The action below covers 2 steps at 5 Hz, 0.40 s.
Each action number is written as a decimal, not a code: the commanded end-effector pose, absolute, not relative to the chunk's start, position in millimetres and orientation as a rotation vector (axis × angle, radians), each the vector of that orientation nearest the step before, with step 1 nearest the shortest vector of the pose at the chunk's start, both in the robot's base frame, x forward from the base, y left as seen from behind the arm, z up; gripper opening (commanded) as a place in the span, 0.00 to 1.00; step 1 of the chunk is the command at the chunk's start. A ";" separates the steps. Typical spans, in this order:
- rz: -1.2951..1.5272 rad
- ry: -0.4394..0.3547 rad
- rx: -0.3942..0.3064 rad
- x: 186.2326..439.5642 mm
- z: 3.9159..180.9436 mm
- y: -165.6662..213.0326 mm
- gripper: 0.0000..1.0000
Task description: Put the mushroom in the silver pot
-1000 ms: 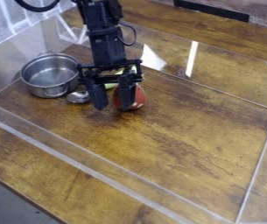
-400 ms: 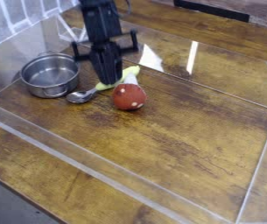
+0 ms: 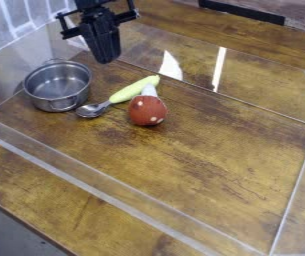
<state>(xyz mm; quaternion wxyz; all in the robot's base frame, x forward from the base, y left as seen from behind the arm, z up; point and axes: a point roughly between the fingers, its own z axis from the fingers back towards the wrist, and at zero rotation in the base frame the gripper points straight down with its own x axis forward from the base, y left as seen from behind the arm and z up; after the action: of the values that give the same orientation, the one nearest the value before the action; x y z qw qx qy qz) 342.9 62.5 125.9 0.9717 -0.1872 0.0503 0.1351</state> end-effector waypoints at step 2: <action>0.292 -0.012 -0.365 330.6 156.6 88.8 0.00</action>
<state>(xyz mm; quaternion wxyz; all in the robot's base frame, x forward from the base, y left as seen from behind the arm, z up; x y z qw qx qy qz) 333.0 81.0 128.0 0.9697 -0.1924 0.0417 0.1447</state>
